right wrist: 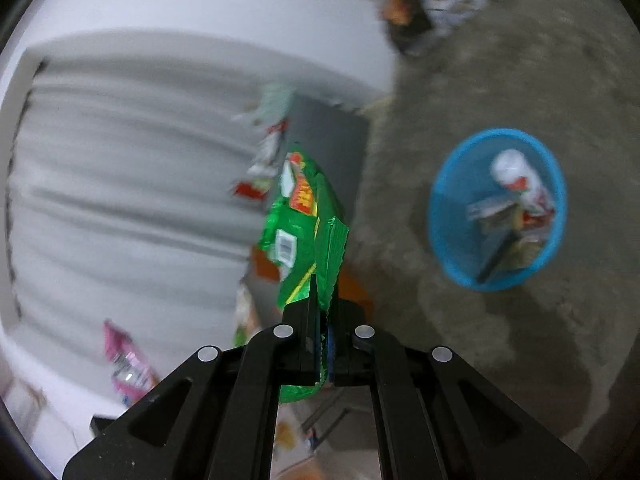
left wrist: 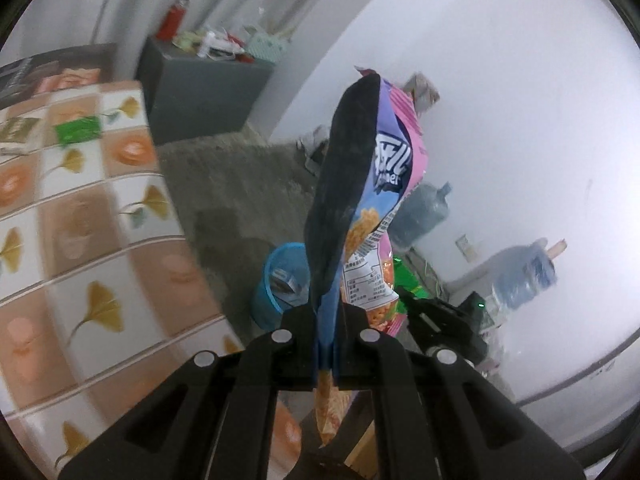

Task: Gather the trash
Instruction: 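Lift both snack bags and carry them over the blue wastebasket, then open both grippers over the wastebasket to drop the snack bags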

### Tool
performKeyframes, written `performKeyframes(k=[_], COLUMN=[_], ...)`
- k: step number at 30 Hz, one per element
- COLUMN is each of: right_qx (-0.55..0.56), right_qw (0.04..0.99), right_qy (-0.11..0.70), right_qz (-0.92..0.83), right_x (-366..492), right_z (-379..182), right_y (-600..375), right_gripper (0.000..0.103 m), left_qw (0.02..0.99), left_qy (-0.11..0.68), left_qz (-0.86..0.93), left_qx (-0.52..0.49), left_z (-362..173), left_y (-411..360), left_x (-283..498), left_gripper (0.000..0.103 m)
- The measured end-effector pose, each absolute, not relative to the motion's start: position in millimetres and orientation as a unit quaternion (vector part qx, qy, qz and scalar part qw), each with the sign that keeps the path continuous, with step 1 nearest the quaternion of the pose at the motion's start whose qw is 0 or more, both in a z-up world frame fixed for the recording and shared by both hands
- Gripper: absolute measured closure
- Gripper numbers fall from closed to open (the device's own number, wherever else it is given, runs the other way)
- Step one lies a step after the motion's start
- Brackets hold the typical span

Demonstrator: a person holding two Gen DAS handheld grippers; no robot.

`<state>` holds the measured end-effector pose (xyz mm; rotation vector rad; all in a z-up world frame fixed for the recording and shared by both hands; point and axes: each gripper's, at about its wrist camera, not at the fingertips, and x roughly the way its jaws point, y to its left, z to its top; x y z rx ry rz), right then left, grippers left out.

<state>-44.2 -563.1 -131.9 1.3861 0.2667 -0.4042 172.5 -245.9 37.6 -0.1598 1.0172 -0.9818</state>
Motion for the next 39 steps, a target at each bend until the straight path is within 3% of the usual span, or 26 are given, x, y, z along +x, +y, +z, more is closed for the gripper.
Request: performKeyframes(k=[6, 9, 11, 15, 22, 23, 24, 25, 26, 30, 35, 39], right_qx=[0.645, 0.637, 0.637, 0.625, 0.631, 0.630, 0.628, 0.628, 0.628, 0.619, 0.571, 0.535], right_qw=[0.717, 0.708, 0.691, 0.676, 0.676, 0.679, 0.680, 0.680, 0.679, 0.678, 0.703, 0.733], right_qy=[0.152, 0.191, 0.237, 0.273, 0.245, 0.237, 0.231, 0.228, 0.224, 0.218, 0.217, 0.220], right_qz=[-0.216, -0.238, -0.248, -0.278, -0.290, -0.295, -0.298, -0.301, -0.306, -0.330, -0.363, -0.358], right_x=[-32.9, -26.3, -19.2, -23.7, -55.9, -65.4, -74.5, -79.8, -88.6, -118.2, -136.0, -119.4], right_z=[-184.1, -211.5, -240.6, -263.6, -258.1, -251.4, -244.0, -240.9, -236.7, -222.9, -198.8, -180.9], right_y=[-599.7, -615.0, -627.9, -635.8, -630.2, -626.5, -622.3, -620.0, -616.3, -604.3, -593.2, -588.5], right_gripper=[0.101, 0.094, 0.077, 0.076, 0.072, 0.071, 0.071, 0.070, 0.070, 0.070, 0.070, 0.070], left_qw=[0.746, 0.738, 0.728, 0.688, 0.591, 0.583, 0.576, 0.570, 0.566, 0.572, 0.586, 0.621], left_qy=[0.494, 0.509, 0.523, 0.576, 0.686, 0.698, 0.712, 0.723, 0.734, 0.758, 0.746, 0.700], left_qz=[-0.446, -0.443, -0.443, -0.441, -0.423, -0.415, -0.400, -0.390, -0.374, -0.310, -0.313, -0.352], left_qx=[-0.024, -0.006, 0.001, 0.007, -0.023, -0.030, -0.033, -0.032, -0.031, -0.032, -0.039, -0.034], left_z=[16.1, 3.8, -6.8, -43.3, -133.4, -148.9, -169.6, -186.3, -206.7, -252.3, -229.2, -168.3], left_y=[-308.7, -337.5, -353.9, -403.0, -499.4, -511.3, -523.8, -531.4, -538.0, -533.3, -515.4, -489.6], left_x=[193.7, 206.7, 213.4, 236.1, 255.1, 257.9, 259.4, 260.9, 262.2, 267.7, 269.8, 271.8], left_gripper=[0.099, 0.099, 0.099, 0.099, 0.098, 0.097, 0.086, 0.069, 0.062, 0.057, 0.057, 0.057])
